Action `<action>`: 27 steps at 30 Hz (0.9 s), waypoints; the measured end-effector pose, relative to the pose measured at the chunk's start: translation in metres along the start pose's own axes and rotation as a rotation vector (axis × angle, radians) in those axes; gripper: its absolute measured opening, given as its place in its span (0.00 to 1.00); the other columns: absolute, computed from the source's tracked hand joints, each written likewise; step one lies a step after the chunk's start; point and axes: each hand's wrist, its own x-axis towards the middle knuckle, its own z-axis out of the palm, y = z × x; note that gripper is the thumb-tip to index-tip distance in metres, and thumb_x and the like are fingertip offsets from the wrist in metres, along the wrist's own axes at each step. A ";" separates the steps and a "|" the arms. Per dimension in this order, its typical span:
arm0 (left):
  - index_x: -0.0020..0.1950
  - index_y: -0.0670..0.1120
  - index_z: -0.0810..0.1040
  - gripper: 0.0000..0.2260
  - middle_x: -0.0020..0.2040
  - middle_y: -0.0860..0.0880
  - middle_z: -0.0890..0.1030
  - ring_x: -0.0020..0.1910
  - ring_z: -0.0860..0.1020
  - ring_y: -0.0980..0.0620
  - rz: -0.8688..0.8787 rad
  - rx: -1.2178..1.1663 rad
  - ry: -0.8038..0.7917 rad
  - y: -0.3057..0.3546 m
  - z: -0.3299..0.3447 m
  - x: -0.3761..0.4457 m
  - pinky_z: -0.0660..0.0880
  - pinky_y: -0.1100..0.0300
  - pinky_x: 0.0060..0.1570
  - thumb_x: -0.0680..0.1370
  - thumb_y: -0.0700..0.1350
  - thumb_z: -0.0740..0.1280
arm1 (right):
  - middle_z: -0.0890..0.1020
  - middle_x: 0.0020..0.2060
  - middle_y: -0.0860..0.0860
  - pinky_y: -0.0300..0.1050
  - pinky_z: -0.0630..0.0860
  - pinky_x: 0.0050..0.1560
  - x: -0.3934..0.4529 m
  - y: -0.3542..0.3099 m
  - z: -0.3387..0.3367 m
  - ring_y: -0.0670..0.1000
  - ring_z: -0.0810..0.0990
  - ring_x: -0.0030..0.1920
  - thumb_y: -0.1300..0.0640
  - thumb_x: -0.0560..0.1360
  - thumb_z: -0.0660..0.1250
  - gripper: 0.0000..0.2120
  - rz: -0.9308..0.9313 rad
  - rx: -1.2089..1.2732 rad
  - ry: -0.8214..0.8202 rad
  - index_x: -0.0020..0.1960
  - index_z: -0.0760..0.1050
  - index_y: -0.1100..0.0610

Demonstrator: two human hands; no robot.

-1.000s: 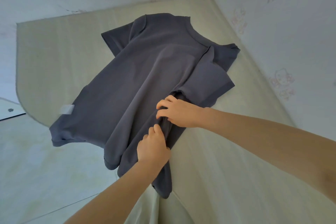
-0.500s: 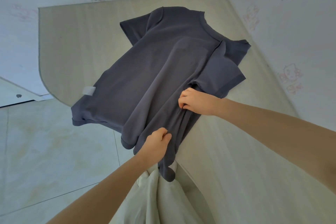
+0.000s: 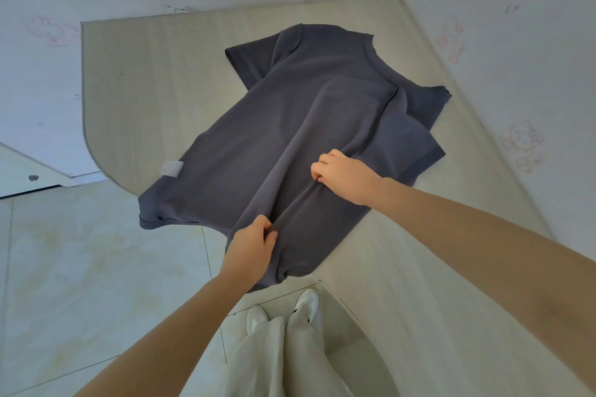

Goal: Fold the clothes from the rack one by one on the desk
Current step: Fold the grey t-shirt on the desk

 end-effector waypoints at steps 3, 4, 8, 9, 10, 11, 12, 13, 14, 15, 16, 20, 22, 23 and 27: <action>0.54 0.46 0.69 0.03 0.42 0.49 0.76 0.40 0.77 0.49 0.017 0.243 -0.029 0.000 0.002 -0.001 0.78 0.53 0.43 0.81 0.43 0.58 | 0.74 0.52 0.51 0.47 0.75 0.45 0.005 -0.007 0.001 0.52 0.69 0.56 0.56 0.82 0.57 0.08 0.041 0.049 0.000 0.58 0.72 0.55; 0.55 0.46 0.69 0.04 0.46 0.50 0.76 0.42 0.77 0.49 0.036 0.305 -0.013 0.003 0.002 -0.002 0.78 0.53 0.43 0.80 0.42 0.59 | 0.74 0.54 0.51 0.49 0.76 0.48 0.006 -0.008 0.001 0.52 0.69 0.57 0.56 0.82 0.57 0.09 0.050 0.077 0.001 0.59 0.72 0.55; 0.64 0.49 0.68 0.13 0.58 0.51 0.73 0.55 0.75 0.49 0.161 0.494 0.083 0.013 0.002 0.003 0.77 0.56 0.54 0.80 0.44 0.62 | 0.75 0.56 0.52 0.50 0.75 0.54 -0.002 0.005 -0.008 0.52 0.69 0.60 0.58 0.81 0.58 0.11 0.115 0.153 0.032 0.62 0.73 0.56; 0.64 0.50 0.67 0.13 0.60 0.51 0.73 0.57 0.74 0.49 0.187 0.508 0.094 0.017 0.001 0.007 0.76 0.56 0.55 0.80 0.45 0.62 | 0.75 0.56 0.52 0.50 0.75 0.53 -0.005 0.013 -0.010 0.52 0.69 0.60 0.58 0.81 0.58 0.11 0.143 0.153 0.039 0.61 0.74 0.56; 0.65 0.50 0.67 0.13 0.60 0.51 0.72 0.57 0.74 0.49 0.212 0.508 0.101 0.020 -0.001 0.011 0.76 0.56 0.55 0.80 0.45 0.61 | 0.75 0.56 0.51 0.51 0.75 0.53 -0.009 0.021 -0.011 0.52 0.69 0.60 0.58 0.81 0.58 0.10 0.175 0.146 0.044 0.60 0.74 0.56; 0.64 0.50 0.67 0.13 0.60 0.51 0.72 0.56 0.74 0.49 0.238 0.498 0.108 0.024 -0.002 0.016 0.76 0.57 0.53 0.80 0.44 0.61 | 0.74 0.56 0.51 0.52 0.75 0.53 -0.013 0.030 -0.013 0.52 0.69 0.60 0.58 0.81 0.58 0.10 0.217 0.134 0.044 0.60 0.74 0.55; 0.64 0.50 0.68 0.13 0.59 0.51 0.72 0.55 0.74 0.49 0.268 0.482 0.116 0.028 -0.003 0.020 0.77 0.57 0.52 0.80 0.44 0.61 | 0.74 0.56 0.52 0.52 0.75 0.53 -0.017 0.038 -0.014 0.53 0.69 0.59 0.59 0.81 0.57 0.10 0.260 0.121 0.045 0.60 0.74 0.55; 0.64 0.50 0.68 0.12 0.59 0.51 0.73 0.54 0.74 0.49 0.297 0.475 0.113 0.035 -0.003 0.025 0.77 0.57 0.50 0.80 0.44 0.60 | 0.74 0.57 0.52 0.51 0.74 0.54 -0.021 0.049 -0.015 0.54 0.69 0.59 0.59 0.81 0.57 0.11 0.307 0.107 0.043 0.60 0.74 0.55; 0.64 0.50 0.68 0.12 0.59 0.51 0.72 0.54 0.73 0.50 0.326 0.465 0.098 0.042 -0.002 0.029 0.77 0.57 0.49 0.80 0.44 0.60 | 0.74 0.57 0.53 0.51 0.74 0.54 -0.026 0.057 -0.015 0.54 0.69 0.58 0.60 0.80 0.57 0.11 0.349 0.092 0.044 0.60 0.73 0.56; 0.65 0.50 0.68 0.12 0.59 0.51 0.72 0.54 0.73 0.50 0.354 0.454 0.075 0.052 -0.001 0.036 0.77 0.57 0.48 0.81 0.45 0.60 | 0.74 0.57 0.54 0.51 0.73 0.54 -0.030 0.069 -0.018 0.56 0.69 0.58 0.61 0.80 0.58 0.11 0.396 0.084 0.049 0.61 0.73 0.56; 0.65 0.50 0.67 0.13 0.60 0.51 0.71 0.54 0.73 0.50 0.372 0.446 0.051 0.059 0.000 0.039 0.76 0.57 0.48 0.81 0.45 0.60 | 0.73 0.57 0.55 0.52 0.73 0.54 -0.034 0.075 -0.018 0.57 0.69 0.58 0.62 0.80 0.58 0.11 0.445 0.075 0.058 0.61 0.72 0.57; 0.67 0.49 0.66 0.16 0.61 0.50 0.70 0.56 0.72 0.48 0.486 0.470 0.077 0.098 0.013 0.067 0.74 0.57 0.48 0.80 0.43 0.61 | 0.71 0.60 0.58 0.53 0.72 0.57 -0.044 0.120 -0.026 0.61 0.68 0.60 0.62 0.78 0.59 0.14 0.703 0.090 0.074 0.63 0.69 0.61; 0.66 0.48 0.69 0.18 0.59 0.49 0.71 0.53 0.72 0.47 0.554 0.471 0.116 0.116 0.024 0.081 0.74 0.57 0.46 0.77 0.41 0.65 | 0.70 0.60 0.60 0.52 0.70 0.57 -0.048 0.142 -0.022 0.63 0.68 0.61 0.59 0.78 0.60 0.16 0.846 0.143 0.046 0.64 0.66 0.63; 0.64 0.48 0.72 0.19 0.56 0.49 0.73 0.50 0.74 0.47 0.600 0.487 0.132 0.128 0.031 0.090 0.74 0.58 0.42 0.73 0.41 0.69 | 0.71 0.60 0.60 0.52 0.68 0.57 -0.049 0.156 -0.019 0.63 0.69 0.60 0.57 0.78 0.60 0.17 0.893 0.162 0.015 0.63 0.66 0.63; 0.57 0.47 0.78 0.25 0.51 0.47 0.78 0.46 0.77 0.44 0.767 0.546 0.142 0.160 0.063 0.120 0.76 0.55 0.39 0.61 0.45 0.79 | 0.72 0.62 0.61 0.52 0.68 0.62 -0.051 0.185 -0.015 0.62 0.72 0.62 0.52 0.81 0.57 0.22 0.965 0.269 -0.124 0.67 0.63 0.67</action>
